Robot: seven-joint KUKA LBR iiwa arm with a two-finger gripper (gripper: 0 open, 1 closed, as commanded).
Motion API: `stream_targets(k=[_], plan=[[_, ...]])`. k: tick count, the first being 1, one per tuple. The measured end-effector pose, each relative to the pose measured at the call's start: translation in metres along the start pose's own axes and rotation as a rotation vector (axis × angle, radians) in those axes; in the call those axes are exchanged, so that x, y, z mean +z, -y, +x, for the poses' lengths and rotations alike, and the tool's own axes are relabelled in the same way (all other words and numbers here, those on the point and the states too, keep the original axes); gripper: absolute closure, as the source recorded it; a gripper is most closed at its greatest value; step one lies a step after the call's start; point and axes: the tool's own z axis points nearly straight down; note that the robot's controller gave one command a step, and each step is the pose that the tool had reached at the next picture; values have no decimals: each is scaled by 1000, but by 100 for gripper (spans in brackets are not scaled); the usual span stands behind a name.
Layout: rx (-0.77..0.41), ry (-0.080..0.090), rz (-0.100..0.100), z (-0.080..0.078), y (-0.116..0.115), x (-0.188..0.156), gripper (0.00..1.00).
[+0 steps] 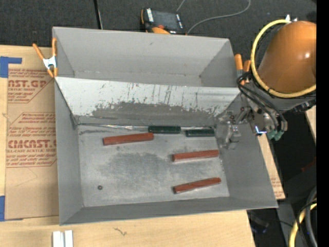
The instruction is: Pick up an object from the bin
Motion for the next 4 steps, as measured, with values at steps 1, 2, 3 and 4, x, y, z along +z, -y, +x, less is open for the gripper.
stream_targets(k=[1, 2, 3, 4], plan=[[-1, -8, -2, 1, -1, 5, 0], [-308, -7, -2, -6, 8, 4, 0], [-435, -17, -9, 26, 35, 180, 0], [-556, -7, -6, -2, -13, 221, 0]])
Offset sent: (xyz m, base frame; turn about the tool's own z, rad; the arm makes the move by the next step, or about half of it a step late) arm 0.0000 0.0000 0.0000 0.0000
